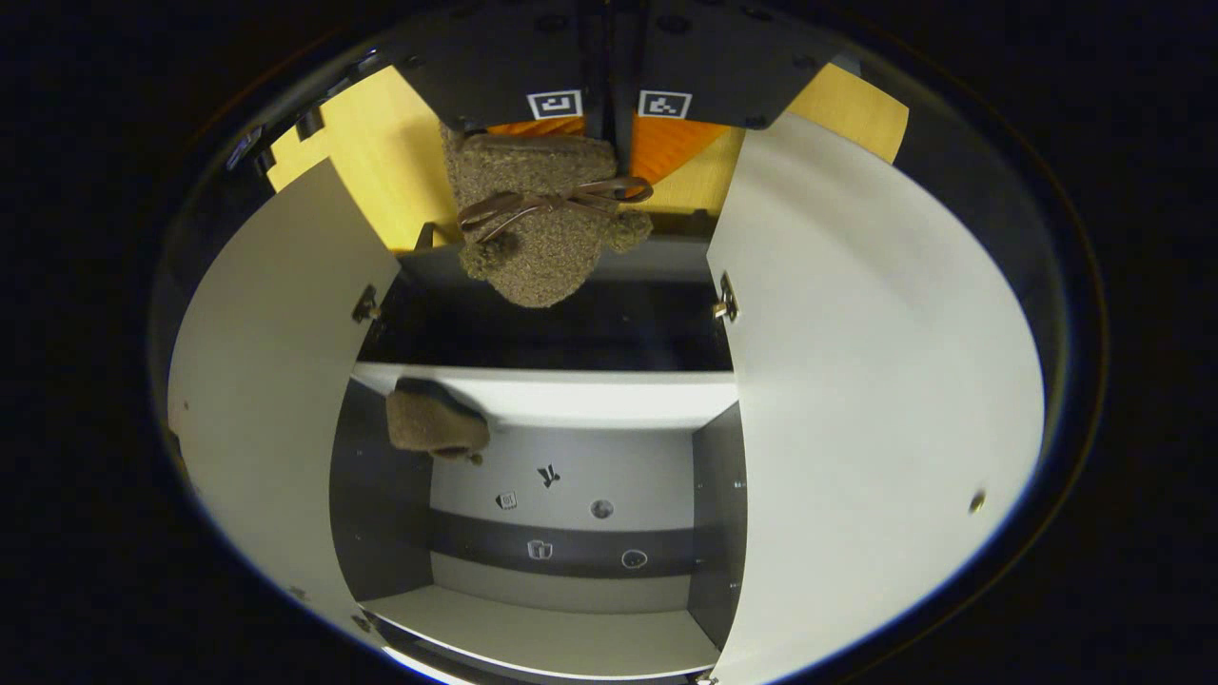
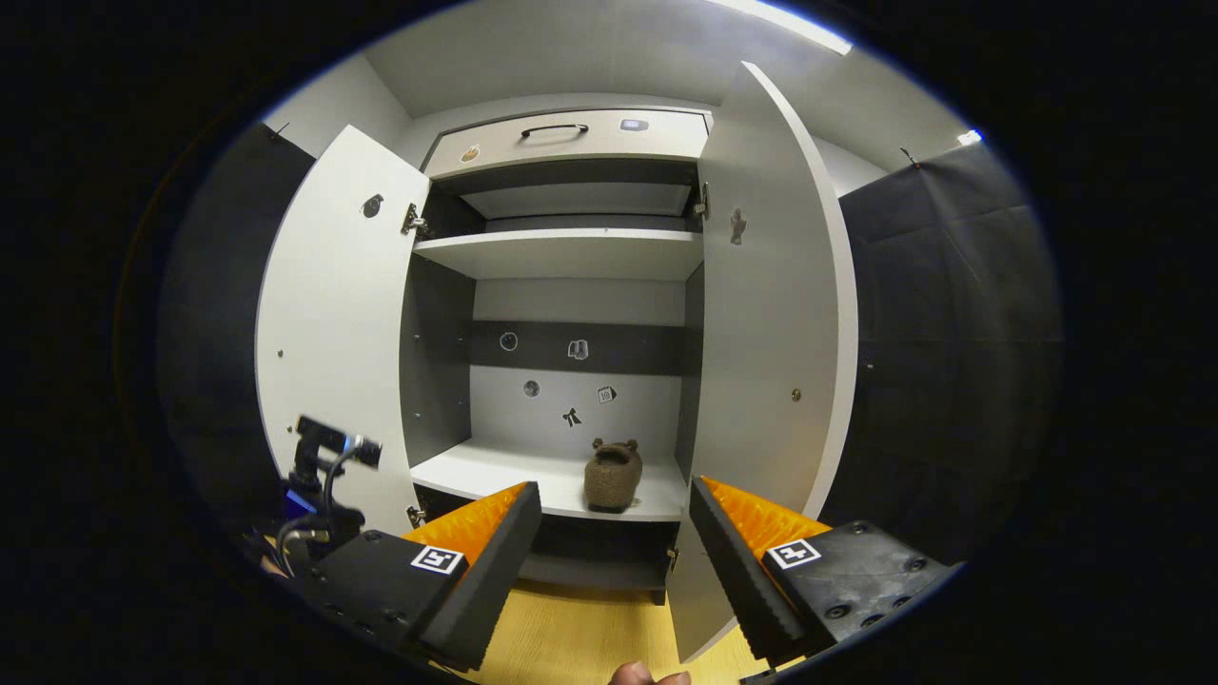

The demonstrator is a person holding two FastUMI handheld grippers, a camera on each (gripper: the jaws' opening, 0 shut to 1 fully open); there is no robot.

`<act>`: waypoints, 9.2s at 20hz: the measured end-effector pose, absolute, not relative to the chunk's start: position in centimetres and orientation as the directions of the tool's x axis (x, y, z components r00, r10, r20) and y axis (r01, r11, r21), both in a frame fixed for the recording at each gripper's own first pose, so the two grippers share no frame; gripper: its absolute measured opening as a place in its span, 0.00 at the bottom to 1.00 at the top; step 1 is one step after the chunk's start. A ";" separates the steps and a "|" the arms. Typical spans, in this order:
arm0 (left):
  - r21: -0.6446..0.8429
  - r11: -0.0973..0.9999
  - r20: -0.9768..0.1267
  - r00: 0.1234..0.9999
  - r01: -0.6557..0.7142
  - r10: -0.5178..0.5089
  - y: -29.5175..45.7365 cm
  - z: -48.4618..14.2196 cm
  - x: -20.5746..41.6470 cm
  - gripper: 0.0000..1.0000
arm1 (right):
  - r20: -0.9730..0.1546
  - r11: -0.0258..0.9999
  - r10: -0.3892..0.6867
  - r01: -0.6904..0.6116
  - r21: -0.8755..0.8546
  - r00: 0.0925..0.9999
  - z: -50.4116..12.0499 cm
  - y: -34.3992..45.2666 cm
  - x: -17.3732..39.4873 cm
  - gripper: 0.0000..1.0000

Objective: Grab one shoe with the right hand and put it into the shoe cabinet, grab the other shoe with the left hand and put it into the shoe cabinet; then close the right door with the right hand and the left door with the left hand.

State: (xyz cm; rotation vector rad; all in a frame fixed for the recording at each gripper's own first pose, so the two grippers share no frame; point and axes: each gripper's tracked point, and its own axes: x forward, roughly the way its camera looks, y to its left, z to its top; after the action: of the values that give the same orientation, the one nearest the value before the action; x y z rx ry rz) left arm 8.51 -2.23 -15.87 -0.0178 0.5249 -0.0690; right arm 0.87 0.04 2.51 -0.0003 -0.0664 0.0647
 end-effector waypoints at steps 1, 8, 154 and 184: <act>-0.034 0.998 -0.494 0.867 0.059 -0.068 -2.3 -14.1 9.4 0.07 | 0.071 0.998 0.066 -0.066 -0.002 0.995 2.7 0.0 0.8 1.00; -0.016 0.999 -0.473 0.880 0.033 -0.037 -2.9 -6.8 18.2 0.07 | 0.052 0.997 0.066 -0.068 0.040 0.996 2.5 -0.9 0.3 0.99; -0.023 0.995 -0.052 0.994 -0.096 0.094 12.8 4.0 5.0 0.93 | 0.046 0.979 0.102 -0.108 0.174 0.994 4.9 -0.8 5.3 0.98; -0.074 0.993 -0.035 0.995 0.094 -0.096 -3.3 3.8 12.8 0.95 | 0.027 0.984 0.103 -0.106 0.145 0.994 5.3 -0.5 5.2 0.98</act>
State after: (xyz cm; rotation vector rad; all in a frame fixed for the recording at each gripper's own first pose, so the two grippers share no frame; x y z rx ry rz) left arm 12.77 -3.34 3.85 -0.0721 0.0387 -0.0952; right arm 5.17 -0.50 5.34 0.1469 -0.0199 0.1047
